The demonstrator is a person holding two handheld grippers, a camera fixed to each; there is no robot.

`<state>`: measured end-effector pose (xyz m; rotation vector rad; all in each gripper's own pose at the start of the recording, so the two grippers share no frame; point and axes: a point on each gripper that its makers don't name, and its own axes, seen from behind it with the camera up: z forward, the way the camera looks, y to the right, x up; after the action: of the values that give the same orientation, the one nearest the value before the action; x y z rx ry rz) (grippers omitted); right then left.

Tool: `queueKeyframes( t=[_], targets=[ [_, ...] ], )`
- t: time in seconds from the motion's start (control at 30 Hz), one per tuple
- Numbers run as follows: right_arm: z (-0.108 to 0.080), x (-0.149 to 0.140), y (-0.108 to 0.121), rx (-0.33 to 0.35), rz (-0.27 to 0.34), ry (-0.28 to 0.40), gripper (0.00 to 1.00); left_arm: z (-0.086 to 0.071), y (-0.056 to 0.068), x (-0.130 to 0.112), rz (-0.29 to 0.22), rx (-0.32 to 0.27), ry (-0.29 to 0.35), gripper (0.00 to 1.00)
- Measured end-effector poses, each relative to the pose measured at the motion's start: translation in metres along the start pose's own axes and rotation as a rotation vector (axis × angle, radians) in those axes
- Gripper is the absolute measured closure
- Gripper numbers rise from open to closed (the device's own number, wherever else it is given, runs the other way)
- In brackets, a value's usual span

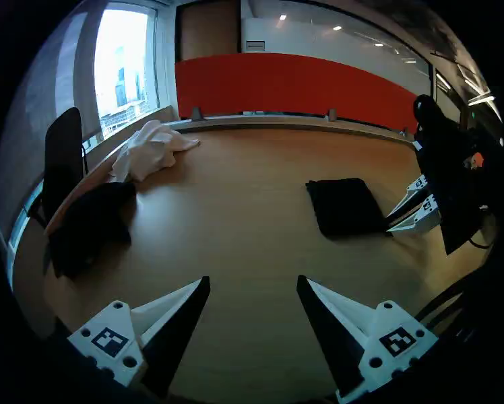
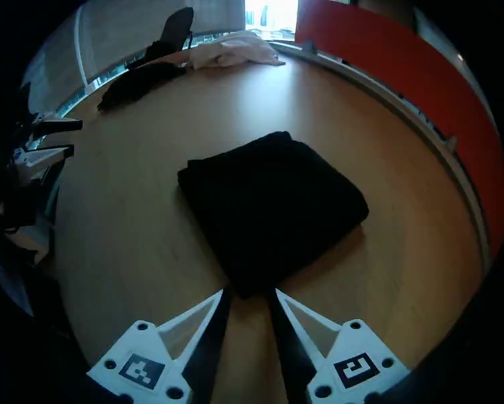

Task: Fold towel

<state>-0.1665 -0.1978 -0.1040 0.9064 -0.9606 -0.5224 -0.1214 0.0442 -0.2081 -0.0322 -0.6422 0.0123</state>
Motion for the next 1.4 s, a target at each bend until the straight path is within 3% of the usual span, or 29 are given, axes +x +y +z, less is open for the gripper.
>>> queueKeyframes(
  t=[0.37, 0.8, 1.4],
  targets=[
    [-0.001, -0.001, 0.002, -0.016, 0.011, 0.008, 0.95, 0.000, -0.001, 0.000, 0.001, -0.001, 0.000, 0.04],
    [-0.016, 0.016, 0.010, -0.034, -0.002, 0.053, 0.96, 0.001, 0.001, 0.002, -0.001, -0.011, 0.007, 0.04],
    [-0.070, 0.122, 0.051, -0.124, -0.096, 0.234, 0.96, 0.003, -0.001, 0.021, 0.010, -0.029, 0.041, 0.04]
  ],
)
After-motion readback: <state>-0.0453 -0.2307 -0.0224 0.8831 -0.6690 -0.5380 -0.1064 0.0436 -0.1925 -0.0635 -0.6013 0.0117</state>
